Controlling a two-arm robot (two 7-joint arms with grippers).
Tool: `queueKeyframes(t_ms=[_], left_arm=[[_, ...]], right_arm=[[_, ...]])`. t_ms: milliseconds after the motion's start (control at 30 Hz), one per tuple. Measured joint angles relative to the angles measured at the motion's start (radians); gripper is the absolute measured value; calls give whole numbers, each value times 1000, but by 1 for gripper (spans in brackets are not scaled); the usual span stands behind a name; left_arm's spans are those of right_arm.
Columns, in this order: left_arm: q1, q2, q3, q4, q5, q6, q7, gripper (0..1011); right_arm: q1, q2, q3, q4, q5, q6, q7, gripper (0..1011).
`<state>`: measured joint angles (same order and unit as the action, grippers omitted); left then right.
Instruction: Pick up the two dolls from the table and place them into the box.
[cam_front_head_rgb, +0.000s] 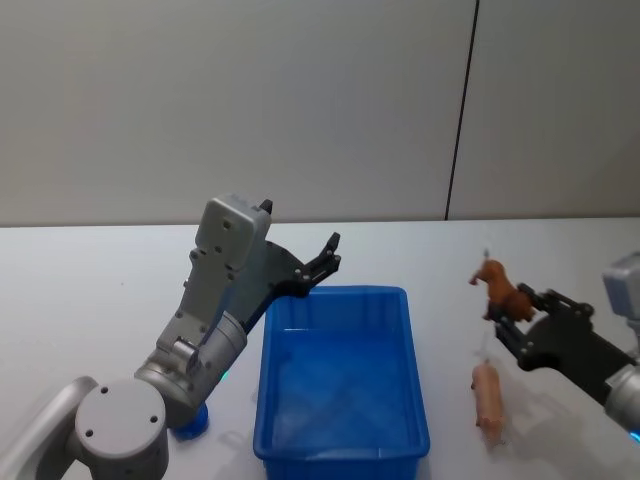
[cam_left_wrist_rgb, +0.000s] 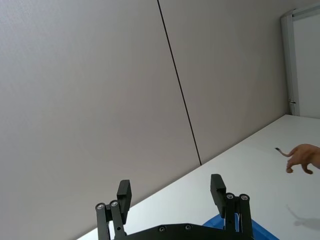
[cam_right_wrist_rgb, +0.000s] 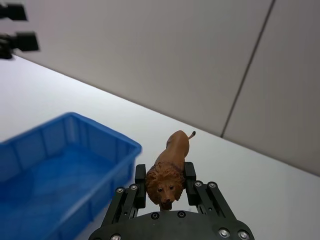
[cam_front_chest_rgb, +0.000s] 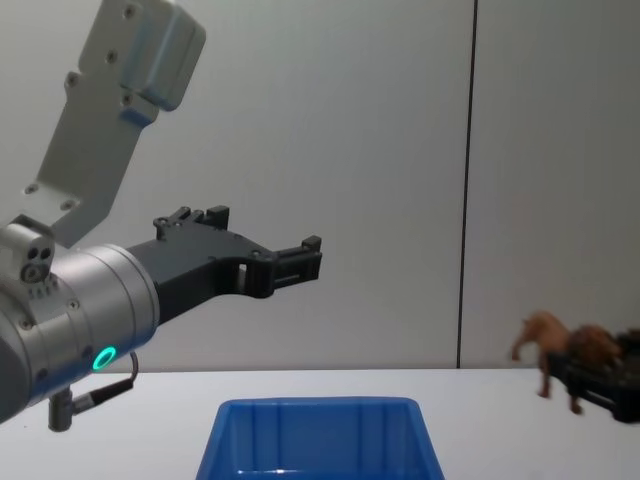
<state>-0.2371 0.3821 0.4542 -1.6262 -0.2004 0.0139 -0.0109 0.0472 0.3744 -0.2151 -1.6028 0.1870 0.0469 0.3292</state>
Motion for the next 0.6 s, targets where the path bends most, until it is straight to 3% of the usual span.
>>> queueKeyframes(t_ms=[600], left_arm=[[0, 0, 0, 0, 0, 0, 0, 1003]], right_arm=[[69, -91, -90, 12, -61, 5, 170, 425]])
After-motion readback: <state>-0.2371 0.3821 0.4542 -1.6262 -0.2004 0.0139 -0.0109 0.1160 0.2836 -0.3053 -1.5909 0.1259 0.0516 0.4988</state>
